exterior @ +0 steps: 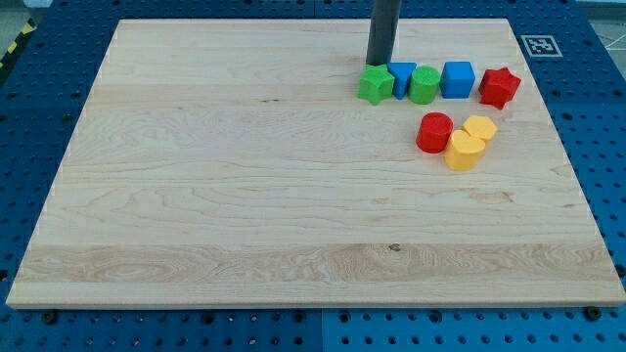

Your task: Nudge the red star down a bit

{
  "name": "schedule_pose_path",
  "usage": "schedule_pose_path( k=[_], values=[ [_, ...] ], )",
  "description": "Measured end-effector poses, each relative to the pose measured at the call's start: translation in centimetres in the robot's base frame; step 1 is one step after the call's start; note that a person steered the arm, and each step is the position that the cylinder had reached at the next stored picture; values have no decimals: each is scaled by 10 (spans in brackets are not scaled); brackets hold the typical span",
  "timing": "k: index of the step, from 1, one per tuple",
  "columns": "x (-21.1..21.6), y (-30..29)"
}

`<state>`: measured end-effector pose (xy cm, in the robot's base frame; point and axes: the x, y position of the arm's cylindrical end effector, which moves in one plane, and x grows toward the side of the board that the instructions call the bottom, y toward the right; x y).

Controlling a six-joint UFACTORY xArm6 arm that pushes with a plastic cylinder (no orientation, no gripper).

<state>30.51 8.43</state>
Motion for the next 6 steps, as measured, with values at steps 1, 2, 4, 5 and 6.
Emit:
schedule_pose_path(
  k=[1,2,4,5,6],
  values=[
    [7,0],
    [-1,1],
    [-30,53],
    [-30,107],
    [-21,165]
  ],
)
